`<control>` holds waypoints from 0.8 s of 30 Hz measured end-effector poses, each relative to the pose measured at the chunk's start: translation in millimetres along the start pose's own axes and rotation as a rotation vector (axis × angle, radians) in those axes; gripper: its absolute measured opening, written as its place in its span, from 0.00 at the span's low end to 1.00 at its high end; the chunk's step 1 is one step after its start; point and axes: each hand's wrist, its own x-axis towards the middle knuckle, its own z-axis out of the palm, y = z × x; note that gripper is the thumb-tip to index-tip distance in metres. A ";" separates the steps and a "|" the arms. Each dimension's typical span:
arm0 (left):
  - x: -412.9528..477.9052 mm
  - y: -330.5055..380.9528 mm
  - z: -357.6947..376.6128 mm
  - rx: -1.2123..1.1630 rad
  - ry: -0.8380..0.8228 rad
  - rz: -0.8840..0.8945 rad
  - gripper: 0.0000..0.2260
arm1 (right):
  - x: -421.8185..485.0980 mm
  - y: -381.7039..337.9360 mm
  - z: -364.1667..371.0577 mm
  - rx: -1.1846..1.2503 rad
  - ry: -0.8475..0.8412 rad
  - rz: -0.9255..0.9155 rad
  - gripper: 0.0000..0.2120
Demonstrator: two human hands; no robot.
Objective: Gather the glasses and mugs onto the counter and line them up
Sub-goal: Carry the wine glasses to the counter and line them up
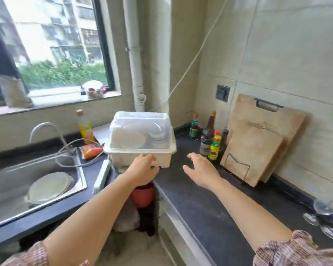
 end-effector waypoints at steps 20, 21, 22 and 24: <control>-242.7 -388.6 -297.4 0.354 0.387 -0.638 0.21 | 20.7 -570.6 166.9 -0.179 -0.108 -0.744 0.22; -244.8 -405.6 -313.2 0.371 0.396 -0.657 0.21 | 27.1 -593.8 172.3 -0.171 -0.105 -0.769 0.22; -245.8 -423.3 -330.4 0.393 0.405 -0.680 0.22 | 34.4 -616.8 177.5 -0.161 -0.100 -0.793 0.23; -246.0 -459.8 -367.4 0.429 0.433 -0.736 0.24 | 52.2 -663.8 188.7 -0.129 -0.082 -0.832 0.23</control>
